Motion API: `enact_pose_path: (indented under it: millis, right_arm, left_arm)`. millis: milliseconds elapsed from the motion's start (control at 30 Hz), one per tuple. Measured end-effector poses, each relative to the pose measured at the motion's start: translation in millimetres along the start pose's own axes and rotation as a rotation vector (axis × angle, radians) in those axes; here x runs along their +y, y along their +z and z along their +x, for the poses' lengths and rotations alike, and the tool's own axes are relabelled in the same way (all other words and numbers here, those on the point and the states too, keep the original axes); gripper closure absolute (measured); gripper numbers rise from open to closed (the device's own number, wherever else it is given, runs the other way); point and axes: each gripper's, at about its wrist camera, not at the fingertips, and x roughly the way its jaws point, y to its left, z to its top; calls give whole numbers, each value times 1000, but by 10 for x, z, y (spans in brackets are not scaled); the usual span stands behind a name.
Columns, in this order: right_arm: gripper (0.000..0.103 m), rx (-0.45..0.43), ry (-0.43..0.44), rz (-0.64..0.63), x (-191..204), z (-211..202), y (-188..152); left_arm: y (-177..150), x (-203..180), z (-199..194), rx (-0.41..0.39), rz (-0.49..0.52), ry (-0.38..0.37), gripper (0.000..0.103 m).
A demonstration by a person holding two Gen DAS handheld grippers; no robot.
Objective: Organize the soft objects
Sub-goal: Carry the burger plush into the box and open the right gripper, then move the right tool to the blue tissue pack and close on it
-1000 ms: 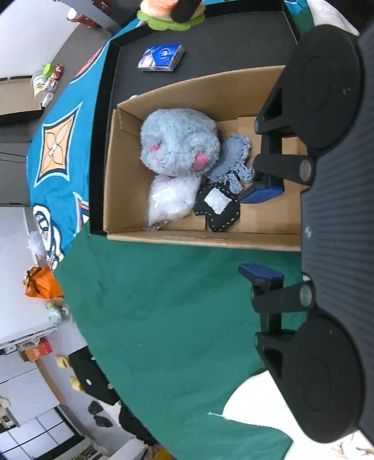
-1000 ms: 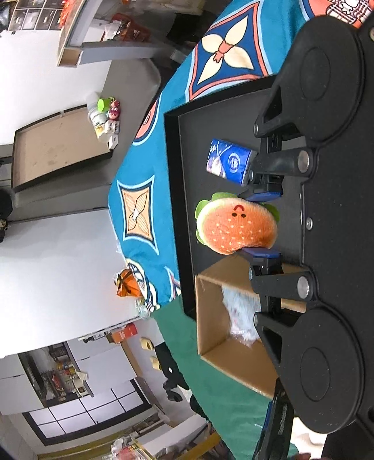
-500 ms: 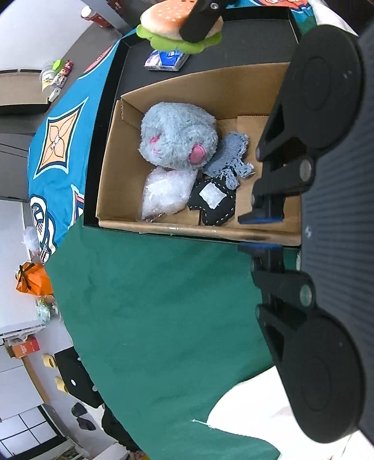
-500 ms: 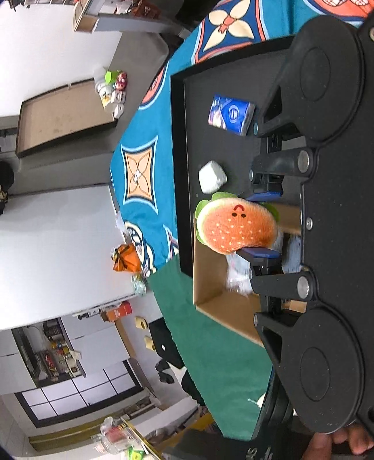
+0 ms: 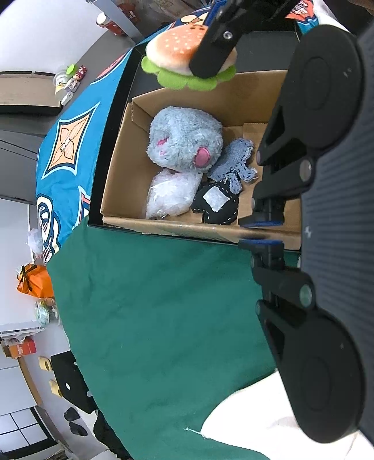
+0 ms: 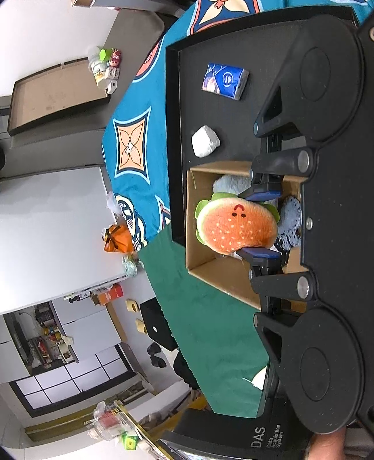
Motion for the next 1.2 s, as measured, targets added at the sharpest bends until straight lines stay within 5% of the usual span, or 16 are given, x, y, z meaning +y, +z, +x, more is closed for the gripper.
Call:
enact_pose_path:
  millis: [200, 367, 900, 1033, 1200]
  right_arm:
    - [69, 7, 46, 12, 54, 36, 33]
    - [51, 13, 106, 43, 20, 38, 13]
    - [49, 22, 79, 71, -326, -19, 20]
    - [43, 21, 38, 27, -432, -42, 30]
    - [31, 2, 1, -18, -587, -81, 71]
  left_arm:
    - [-11, 54, -20, -7, -4, -24, 95]
    - [-32, 28, -50, -17, 3, -13, 95]
    - [-21, -98, -73, -25, 53, 63, 91]
    - [-16, -111, -93, -37, 47, 72, 86]
    - [-4, -177, -118, -53, 63, 96, 65]
